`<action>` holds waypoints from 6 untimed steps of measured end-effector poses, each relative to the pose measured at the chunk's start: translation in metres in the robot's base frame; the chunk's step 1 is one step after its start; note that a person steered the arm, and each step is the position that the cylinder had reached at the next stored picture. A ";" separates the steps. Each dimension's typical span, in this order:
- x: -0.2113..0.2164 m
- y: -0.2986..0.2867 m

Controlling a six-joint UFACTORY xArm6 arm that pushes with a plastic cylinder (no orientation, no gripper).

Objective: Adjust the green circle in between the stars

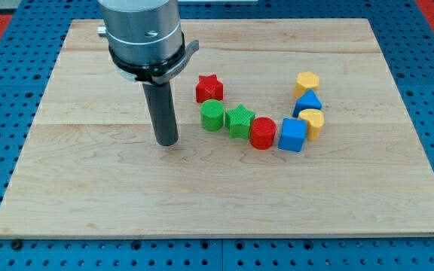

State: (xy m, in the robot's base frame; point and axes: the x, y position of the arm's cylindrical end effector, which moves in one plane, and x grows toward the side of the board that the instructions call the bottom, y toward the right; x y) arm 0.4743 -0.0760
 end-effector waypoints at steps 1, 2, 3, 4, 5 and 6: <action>-0.003 0.004; -0.015 0.012; -0.030 0.028; -0.028 0.047; -0.021 0.053; -0.004 0.053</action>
